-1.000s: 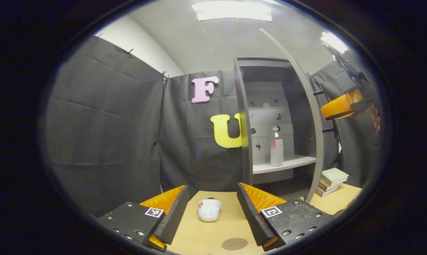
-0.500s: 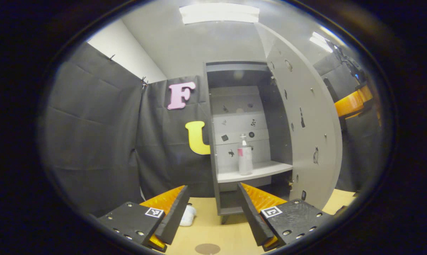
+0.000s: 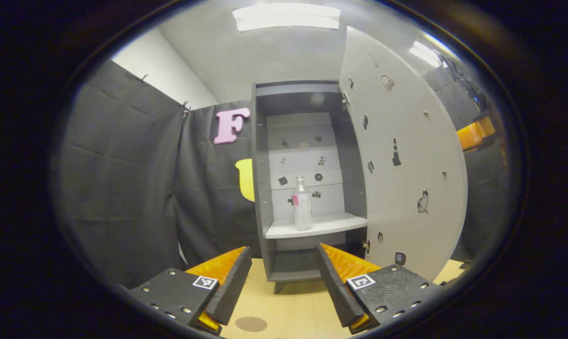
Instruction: Open the cabinet door with the right hand, grasp the bottle in the cabinet with the left hand and place it on the coaster, then close the cabinet door with the right hand.
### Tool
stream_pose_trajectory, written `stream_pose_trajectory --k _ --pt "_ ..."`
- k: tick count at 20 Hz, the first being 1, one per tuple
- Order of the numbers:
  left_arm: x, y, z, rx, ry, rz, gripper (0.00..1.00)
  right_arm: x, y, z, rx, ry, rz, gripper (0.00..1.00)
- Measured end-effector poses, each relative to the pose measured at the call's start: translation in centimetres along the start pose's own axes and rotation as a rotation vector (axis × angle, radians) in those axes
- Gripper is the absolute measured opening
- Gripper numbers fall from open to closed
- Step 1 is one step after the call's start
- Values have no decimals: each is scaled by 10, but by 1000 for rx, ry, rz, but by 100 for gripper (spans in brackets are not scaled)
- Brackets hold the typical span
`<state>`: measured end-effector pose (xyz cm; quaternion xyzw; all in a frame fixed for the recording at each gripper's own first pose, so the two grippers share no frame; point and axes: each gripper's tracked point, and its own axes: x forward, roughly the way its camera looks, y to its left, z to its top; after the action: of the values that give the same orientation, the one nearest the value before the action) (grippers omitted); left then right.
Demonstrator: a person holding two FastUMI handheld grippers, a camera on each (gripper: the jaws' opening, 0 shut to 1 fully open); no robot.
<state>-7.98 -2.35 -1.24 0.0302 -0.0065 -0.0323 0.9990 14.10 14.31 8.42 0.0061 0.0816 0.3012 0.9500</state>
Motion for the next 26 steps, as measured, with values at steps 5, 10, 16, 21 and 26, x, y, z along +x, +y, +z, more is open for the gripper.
stream_pose_trajectory --k 5,10,16,21,26 --pt "-7 -19 10 37 -8 41 82 -16 -44 -4 14 -30 -67 18" --pt "16 -49 19 29 -3 -1 82 -60 -56 -13 95 -47 -28 35" --pt "73 -76 35 28 -6 -70 82 -106 -136 -36 102 -50 -278 80" --pt "129 -85 45 -57 -12 -119 83 -130 -183 -74 99 0 -474 97" --pt "195 -77 40 -109 3 -140 83 -130 -207 -84 116 17 -586 97"
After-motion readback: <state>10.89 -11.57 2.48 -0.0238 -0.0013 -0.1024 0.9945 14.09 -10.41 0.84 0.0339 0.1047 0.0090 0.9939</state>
